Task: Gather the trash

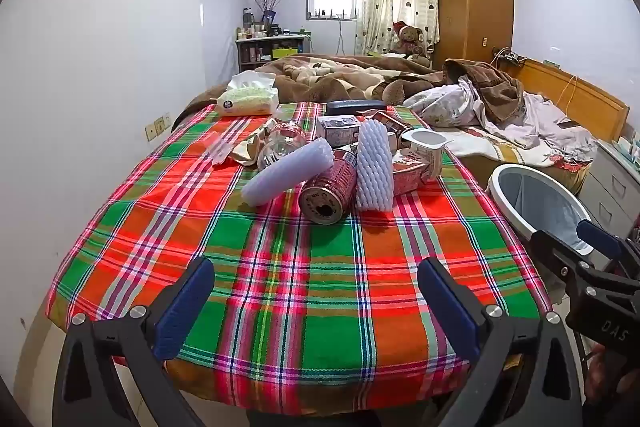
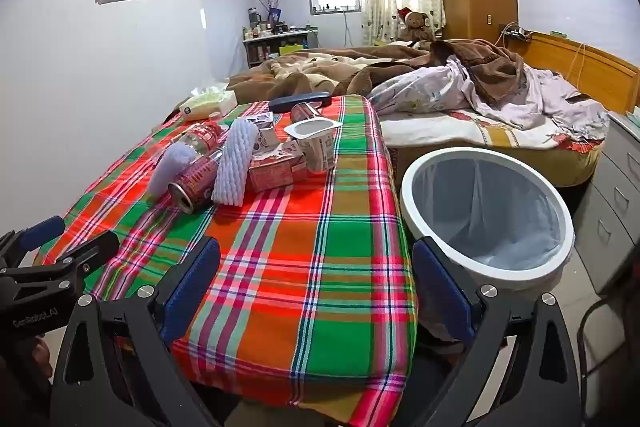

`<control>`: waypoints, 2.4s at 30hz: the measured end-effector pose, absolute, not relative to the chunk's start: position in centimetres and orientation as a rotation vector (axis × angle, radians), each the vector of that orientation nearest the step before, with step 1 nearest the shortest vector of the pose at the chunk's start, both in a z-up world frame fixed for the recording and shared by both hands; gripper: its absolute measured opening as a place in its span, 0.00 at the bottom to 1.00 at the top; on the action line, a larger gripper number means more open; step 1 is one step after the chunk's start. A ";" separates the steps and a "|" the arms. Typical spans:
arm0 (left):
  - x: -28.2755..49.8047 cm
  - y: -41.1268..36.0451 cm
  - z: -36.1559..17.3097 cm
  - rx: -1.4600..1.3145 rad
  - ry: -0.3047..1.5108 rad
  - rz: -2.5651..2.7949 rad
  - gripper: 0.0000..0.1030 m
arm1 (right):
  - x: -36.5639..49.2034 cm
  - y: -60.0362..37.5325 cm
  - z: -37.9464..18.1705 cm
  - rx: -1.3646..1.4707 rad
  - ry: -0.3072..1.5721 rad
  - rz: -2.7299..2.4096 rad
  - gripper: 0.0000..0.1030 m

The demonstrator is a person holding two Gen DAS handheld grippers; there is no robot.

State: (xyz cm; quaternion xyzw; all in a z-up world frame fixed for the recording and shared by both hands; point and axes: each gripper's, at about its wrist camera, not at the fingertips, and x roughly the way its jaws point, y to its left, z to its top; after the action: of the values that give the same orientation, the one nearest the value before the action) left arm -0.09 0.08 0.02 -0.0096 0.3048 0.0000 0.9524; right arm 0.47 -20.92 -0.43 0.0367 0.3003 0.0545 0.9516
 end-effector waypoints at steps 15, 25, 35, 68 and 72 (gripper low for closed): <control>-0.1 0.3 0.2 -0.004 0.625 0.016 1.00 | 0.4 -21.2 -0.4 0.055 0.601 0.103 0.96; -0.1 0.2 0.3 0.001 0.620 0.022 1.00 | 0.1 -20.4 0.2 0.040 0.594 0.098 0.96; -0.2 0.4 0.4 -0.006 0.616 0.019 1.00 | 0.0 -20.3 0.3 0.032 0.596 0.093 0.96; -0.6 0.7 0.4 -0.012 0.615 0.024 1.00 | -0.2 -20.2 0.4 0.026 0.592 0.090 0.96; -0.6 0.7 0.4 -0.010 0.613 0.025 1.00 | -0.2 -20.1 0.4 0.025 0.592 0.089 0.96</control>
State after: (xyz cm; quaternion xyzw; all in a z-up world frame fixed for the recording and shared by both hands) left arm -0.64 0.69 0.43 -0.0051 0.3019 0.0121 0.9532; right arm -0.24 -20.14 0.38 0.0123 0.2918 0.0437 0.9554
